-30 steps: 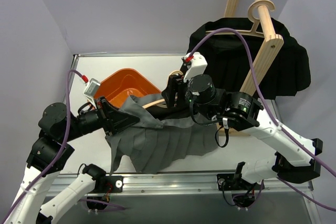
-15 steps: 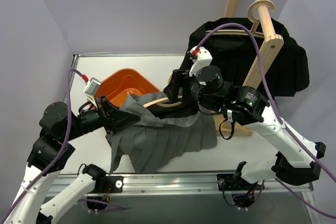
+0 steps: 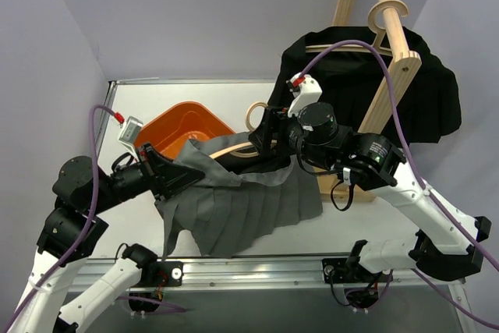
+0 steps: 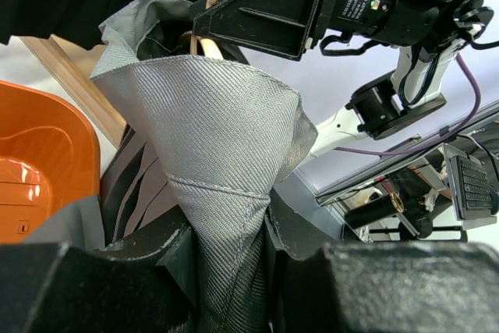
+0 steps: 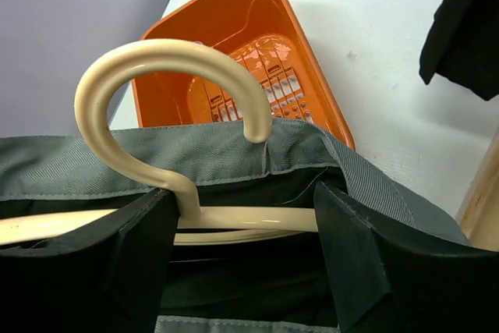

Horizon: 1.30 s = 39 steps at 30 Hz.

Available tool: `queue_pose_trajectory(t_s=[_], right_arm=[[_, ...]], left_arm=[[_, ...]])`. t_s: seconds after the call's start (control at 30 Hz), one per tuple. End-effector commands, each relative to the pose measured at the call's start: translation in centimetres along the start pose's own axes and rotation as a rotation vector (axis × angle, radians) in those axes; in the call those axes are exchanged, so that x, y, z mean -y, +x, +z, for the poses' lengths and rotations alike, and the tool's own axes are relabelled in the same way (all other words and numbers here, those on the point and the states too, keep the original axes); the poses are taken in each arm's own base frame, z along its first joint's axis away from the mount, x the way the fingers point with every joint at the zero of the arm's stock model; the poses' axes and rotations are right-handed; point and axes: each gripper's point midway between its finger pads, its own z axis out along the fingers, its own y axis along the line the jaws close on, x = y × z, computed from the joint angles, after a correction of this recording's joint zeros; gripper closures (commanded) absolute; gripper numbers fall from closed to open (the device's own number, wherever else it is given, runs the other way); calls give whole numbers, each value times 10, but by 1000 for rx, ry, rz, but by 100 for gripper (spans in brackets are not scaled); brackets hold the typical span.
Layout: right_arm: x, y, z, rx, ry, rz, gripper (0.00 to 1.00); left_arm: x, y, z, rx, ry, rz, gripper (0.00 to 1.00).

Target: Remove the skirt from the hanger

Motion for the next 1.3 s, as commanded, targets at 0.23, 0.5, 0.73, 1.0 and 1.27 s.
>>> queue_pose_trajectory(t_s=[0.23,0.5,0.73,1.0,1.27], right_arm=[[15,-12,-6,47,66,-12,38],[-13,-9,12,17,-22,-10,60],[-15,-2,7,25,-3,3,100],[-13,-12,3,45,21,-16,100],[-2,-18,-8,56,51,-68,100]], left_arm=[[37,-31,-11,138,123,74,98],[37,-31,-12,152,123,70,98],[34,-35,-7,168,124,66,98],[27,-28,2,100,100,31,77],[28,-29,7,74,100,15,44]])
